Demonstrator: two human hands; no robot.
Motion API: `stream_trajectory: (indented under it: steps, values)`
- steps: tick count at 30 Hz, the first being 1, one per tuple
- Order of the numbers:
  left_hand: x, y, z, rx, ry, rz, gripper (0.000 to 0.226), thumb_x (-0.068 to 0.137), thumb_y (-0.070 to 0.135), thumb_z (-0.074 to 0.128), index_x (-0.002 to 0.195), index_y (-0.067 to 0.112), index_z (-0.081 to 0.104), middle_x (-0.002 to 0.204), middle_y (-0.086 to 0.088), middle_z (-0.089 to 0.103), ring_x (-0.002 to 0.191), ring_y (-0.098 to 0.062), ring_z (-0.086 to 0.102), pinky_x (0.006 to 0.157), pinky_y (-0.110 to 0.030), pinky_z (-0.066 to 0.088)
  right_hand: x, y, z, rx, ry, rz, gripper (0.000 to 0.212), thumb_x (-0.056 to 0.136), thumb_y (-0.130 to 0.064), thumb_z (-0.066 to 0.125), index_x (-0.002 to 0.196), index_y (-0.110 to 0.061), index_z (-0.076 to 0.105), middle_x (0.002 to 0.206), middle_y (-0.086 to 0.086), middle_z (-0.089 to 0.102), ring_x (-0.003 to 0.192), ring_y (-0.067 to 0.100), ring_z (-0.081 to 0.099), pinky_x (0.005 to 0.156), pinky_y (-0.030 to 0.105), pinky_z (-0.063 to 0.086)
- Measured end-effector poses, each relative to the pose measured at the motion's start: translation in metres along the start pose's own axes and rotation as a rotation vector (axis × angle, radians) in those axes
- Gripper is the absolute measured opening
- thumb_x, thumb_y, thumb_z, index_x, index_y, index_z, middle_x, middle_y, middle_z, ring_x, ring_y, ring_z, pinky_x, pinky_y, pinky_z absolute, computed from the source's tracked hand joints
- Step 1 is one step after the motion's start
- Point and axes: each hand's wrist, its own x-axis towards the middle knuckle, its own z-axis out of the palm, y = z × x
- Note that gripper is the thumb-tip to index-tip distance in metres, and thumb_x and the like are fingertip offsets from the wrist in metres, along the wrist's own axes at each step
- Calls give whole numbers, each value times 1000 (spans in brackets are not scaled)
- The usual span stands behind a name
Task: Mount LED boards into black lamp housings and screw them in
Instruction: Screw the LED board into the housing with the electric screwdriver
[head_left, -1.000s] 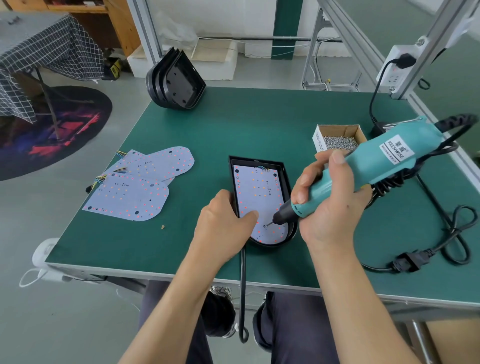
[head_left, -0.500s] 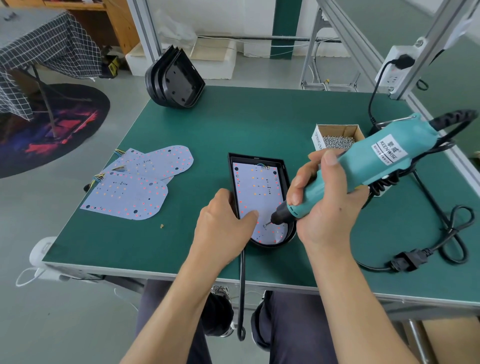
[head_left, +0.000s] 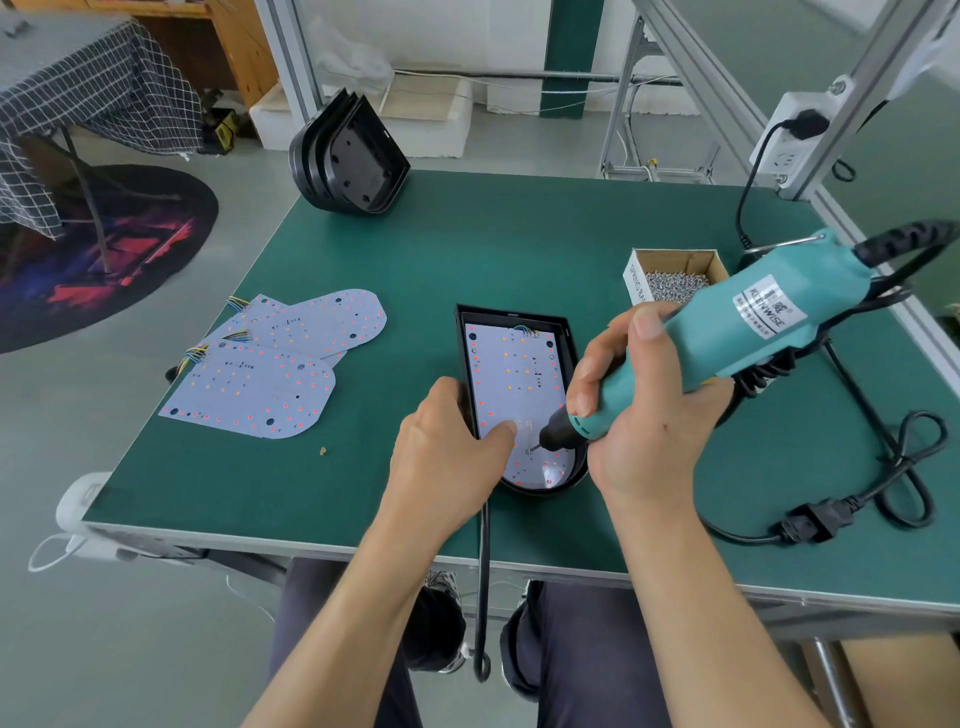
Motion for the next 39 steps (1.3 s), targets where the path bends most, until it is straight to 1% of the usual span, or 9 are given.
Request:
stream_trajectory:
  steps: [5,8,11,14,18,21,27,33,39]
  values:
    - [0,0,0,10,4,6,30,85,39,74,84,23,47,79,11,57,77,-8,54,58,-30,37,1,1,2,-12,-15,-13,18,94,-28,62,77,-35,61,54,2,53,37,24,39,49,28,36]
    - [0,0,0,5,-3,4,28,85,39,74,88,23,50,82,11,60,81,-11,58,62,-31,43,1,2,3,-12,-19,-12,19,94,-28,62,77,-35,61,53,1,53,37,24,39,49,26,36]
    - [0,0,0,4,-7,-3,28,86,39,74,90,22,52,84,10,61,84,-15,59,67,-34,47,2,3,1,-26,2,10,19,94,-29,63,76,-25,58,52,3,52,37,25,39,49,26,36]
    - [0,0,0,5,-7,-3,28,86,38,74,90,22,51,84,11,61,83,-12,58,65,-32,45,1,5,-2,-39,18,22,23,94,-29,63,76,-17,53,52,5,52,37,27,39,50,26,36]
    - [-1,0,0,2,-7,-4,26,86,38,74,91,24,52,84,13,61,82,-8,58,63,-29,44,1,2,0,-35,10,17,19,93,-29,62,75,-28,59,53,3,52,37,25,39,49,26,36]
    - [-1,0,0,-4,-9,-3,25,86,37,73,92,24,53,85,13,62,83,-6,58,64,-27,45,1,2,2,-31,0,2,20,94,-28,61,74,-34,60,53,2,52,37,24,39,49,26,36]
    - [-1,0,1,-5,-3,-2,27,86,37,74,87,23,50,81,12,60,78,-7,57,60,-29,40,0,1,1,-40,10,13,20,93,-28,61,73,-30,58,52,4,51,37,25,38,49,26,37]
    - [0,-1,1,-12,-3,-3,27,86,38,74,92,22,53,83,10,63,81,-10,59,65,-28,47,-1,2,2,-38,26,24,20,92,-27,62,72,-26,55,50,5,49,37,26,36,49,27,36]
    - [-1,-1,1,-19,0,-5,26,85,39,74,89,26,52,82,13,62,80,-7,58,61,-29,42,-1,4,1,-37,21,25,19,93,-27,62,75,-25,56,51,7,50,37,26,36,49,28,35]
